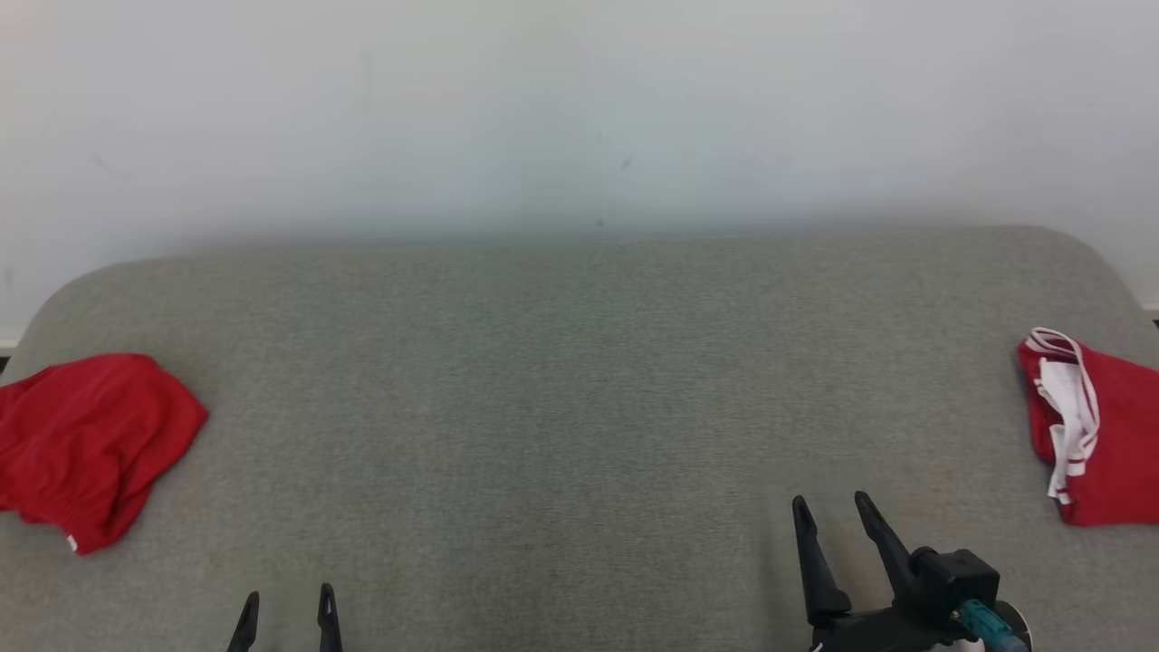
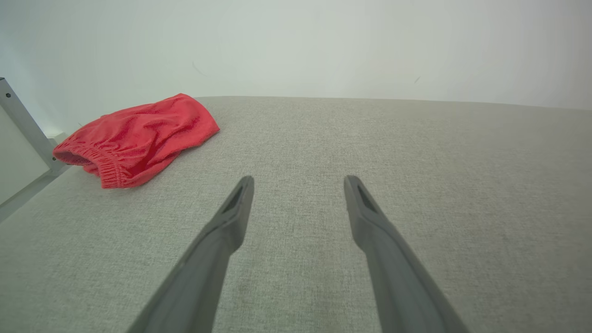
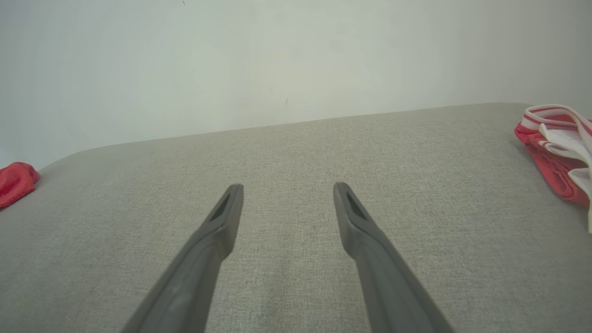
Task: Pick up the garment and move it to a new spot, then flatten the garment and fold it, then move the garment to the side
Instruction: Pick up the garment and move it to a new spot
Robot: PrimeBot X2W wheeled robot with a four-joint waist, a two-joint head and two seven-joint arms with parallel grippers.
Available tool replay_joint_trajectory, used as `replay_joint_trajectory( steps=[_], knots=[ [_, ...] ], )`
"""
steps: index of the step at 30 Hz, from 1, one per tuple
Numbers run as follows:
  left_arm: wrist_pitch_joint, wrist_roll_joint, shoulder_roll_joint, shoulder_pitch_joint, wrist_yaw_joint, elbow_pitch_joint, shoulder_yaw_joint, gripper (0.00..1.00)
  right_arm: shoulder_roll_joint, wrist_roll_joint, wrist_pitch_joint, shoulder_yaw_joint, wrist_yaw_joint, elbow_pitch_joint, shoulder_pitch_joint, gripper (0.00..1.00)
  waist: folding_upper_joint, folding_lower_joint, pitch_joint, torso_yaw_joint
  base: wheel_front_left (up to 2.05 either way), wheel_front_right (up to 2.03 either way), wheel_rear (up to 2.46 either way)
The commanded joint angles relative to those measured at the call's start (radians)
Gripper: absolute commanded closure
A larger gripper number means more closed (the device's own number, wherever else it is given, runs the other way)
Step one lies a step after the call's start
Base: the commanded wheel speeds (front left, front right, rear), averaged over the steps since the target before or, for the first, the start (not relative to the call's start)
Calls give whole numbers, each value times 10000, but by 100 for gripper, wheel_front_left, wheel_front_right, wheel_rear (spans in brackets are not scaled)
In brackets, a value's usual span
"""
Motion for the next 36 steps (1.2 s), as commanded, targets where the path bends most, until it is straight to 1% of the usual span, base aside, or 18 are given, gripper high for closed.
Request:
replay_joint_trajectory(
  steps=[1,2,5,13,15,16,21,30,36],
  knots=[
    [-25,11,-9,-100,30,-4,73,0,20,20,3,118,-29,-40,64,0,-1,-1,113,432,0,0,0],
    [-25,11,-9,-100,30,-4,73,0,20,20,3,118,-29,-40,64,0,-1,-1,113,432,0,0,0],
    [-25,-36,-7,-114,75,-18,183,0,21,87,3,348,-29,-52,89,0,-1,-1,192,853,0,0,0],
    [-24,-47,-12,-70,55,-75,445,0,19,102,3,737,-29,-57,-59,0,-1,-1,524,2162,0,0,0],
    [-24,-115,-12,-54,92,-115,505,0,19,128,3,811,-29,-90,-129,0,-1,-1,625,2446,0,0,0],
    [-25,-162,-11,-49,156,-155,562,0,18,121,3,871,-29,-132,-178,0,-1,-1,717,2713,0,0,0],
    [-24,-247,-13,-189,172,-202,594,0,16,29,3,865,-29,-224,-154,0,-1,-1,896,3489,0,0,0],
    [-24,-456,-14,-237,238,-223,857,0,13,-71,3,1106,-29,-226,-253,0,-1,-1,1065,4459,0,0,0],
    [-25,-476,-13,-176,263,-282,887,0,12,-143,3,1080,-29,-213,-345,0,-1,-1,1173,4798,0,0,0]
  ],
)
